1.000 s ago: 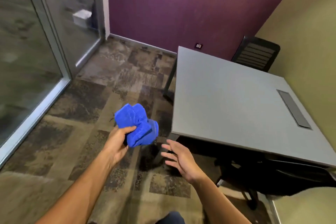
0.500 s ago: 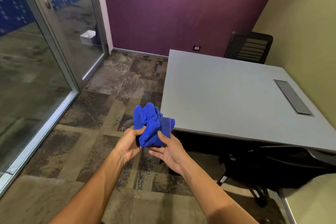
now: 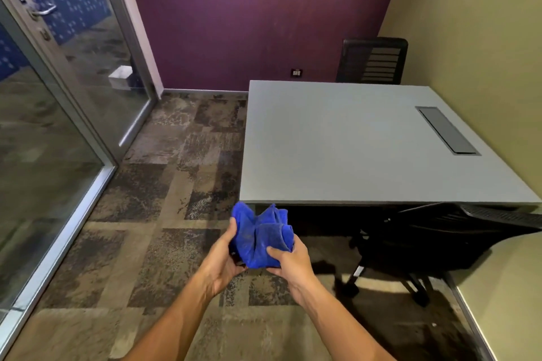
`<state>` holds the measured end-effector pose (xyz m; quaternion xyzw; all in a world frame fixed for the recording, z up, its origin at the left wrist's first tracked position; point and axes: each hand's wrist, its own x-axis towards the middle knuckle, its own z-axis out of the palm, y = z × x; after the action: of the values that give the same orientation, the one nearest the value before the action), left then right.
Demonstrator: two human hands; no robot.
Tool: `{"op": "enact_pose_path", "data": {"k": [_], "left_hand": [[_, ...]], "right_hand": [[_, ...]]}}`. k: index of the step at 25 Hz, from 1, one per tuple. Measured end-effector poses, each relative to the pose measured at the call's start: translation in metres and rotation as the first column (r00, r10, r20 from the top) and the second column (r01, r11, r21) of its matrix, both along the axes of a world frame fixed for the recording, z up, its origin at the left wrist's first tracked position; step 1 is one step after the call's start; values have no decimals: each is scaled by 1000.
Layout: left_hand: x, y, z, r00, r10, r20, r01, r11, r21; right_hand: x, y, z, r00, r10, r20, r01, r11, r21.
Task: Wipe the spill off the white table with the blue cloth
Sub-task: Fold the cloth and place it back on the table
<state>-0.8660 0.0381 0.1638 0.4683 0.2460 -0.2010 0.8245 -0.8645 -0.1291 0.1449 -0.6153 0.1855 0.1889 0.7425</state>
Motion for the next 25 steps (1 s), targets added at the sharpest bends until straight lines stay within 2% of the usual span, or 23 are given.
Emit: {"op": "enact_pose_path", "data": {"k": [3,5,7,11,13,15,18,20,22,25], "left_hand": [[-10,5,-2,990,-58,128,53,998,42],[-16,16,-5,981,-39,189,15,992,127],[-19,29,-3,981,7,194,-36,988,147],[-20,60,4,977,97,188,-106,993,42],[-18,71,9,971,84,224,-86,996,0],[-15,76,16,969,65,240,-51,997,-65],[-12,79,25,968,60,245,-5,976,-219],[-10,78,30,968,37,249,34,961,-273],[-8,74,32,967,10,255,63,959,-275],[-1,67,38,975,-63,213,102,979,-177]], "right_hand": [[-9,6,3,999,-53,8,53,998,35],[-15,14,5,995,-97,8,96,993,75],[-19,21,7,989,-149,8,148,983,111],[-24,26,12,962,-272,-18,272,950,151],[-25,23,16,946,-323,16,321,944,74],[-24,20,21,959,-234,159,253,961,-110],[-17,28,37,954,43,296,50,953,-299],[-12,34,49,939,171,297,-76,949,-305],[-6,33,57,925,270,266,-214,951,-222],[-2,29,65,876,388,287,-347,920,-184]]}}
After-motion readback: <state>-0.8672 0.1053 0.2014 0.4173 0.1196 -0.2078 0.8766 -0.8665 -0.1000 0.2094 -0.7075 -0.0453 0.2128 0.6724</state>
